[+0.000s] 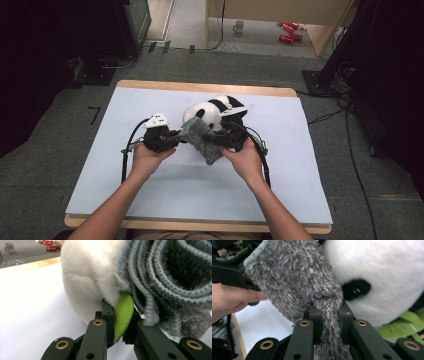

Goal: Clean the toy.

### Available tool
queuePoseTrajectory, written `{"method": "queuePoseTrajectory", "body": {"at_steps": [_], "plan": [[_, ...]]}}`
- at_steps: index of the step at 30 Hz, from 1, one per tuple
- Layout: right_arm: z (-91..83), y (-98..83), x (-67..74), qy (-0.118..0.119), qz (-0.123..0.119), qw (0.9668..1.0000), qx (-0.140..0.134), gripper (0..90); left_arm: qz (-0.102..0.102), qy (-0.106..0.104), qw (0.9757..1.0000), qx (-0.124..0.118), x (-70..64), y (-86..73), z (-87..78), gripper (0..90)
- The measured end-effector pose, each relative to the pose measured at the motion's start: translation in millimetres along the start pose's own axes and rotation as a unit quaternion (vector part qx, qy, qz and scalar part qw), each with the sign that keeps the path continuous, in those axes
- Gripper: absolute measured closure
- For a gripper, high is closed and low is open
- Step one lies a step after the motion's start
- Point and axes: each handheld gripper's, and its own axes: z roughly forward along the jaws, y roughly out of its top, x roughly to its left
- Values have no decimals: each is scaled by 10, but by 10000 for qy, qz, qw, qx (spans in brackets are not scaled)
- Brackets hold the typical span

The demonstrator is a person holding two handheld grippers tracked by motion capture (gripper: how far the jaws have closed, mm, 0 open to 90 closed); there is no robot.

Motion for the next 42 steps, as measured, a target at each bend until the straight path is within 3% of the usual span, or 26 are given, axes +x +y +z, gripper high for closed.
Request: {"method": "queuePoseTrajectory", "body": {"at_steps": [3, 5, 9, 12, 15, 20, 28, 34, 42], "plan": [[-73, 25, -30, 43, 34, 10000, 65, 788, 46, 19, 10000, -54, -4, 2, -8, 840], [-167, 61, -22, 90, 50, 9999, -73, 789, 71, 31, 9999, -73, -11, 5, -21, 840], [-429, 171, 45, 198, 214, 9972, -695, 787, 153, 58, 9998, -82, -64, 1, -10, 839], [-618, 260, 120, 110, 277, 9911, -1297, 785, 274, 53, 9996, -96, -153, 9, 8, 838], [-604, 277, 149, 72, 277, 9900, -1380, 780, 396, 72, 9991, -102, -257, 19, 30, 836], [-413, 274, 191, 78, 414, 9918, -1203, 771, 508, 128, 9986, -29, -383, 19, 64, 837], [-166, 188, 257, -287, -8, 9965, -787, 793, 391, 276, 9988, 79, -336, 3, 73, 839], [-90, 123, 222, -297, 19, 9983, -506, 795, 204, 237, 9995, 75, -231, -14, 66, 838], [-30, 14, 83, -302, 48, 9995, 5, 790, -41, 147, 9999, 29, 24, -64, 0, 838]]}}
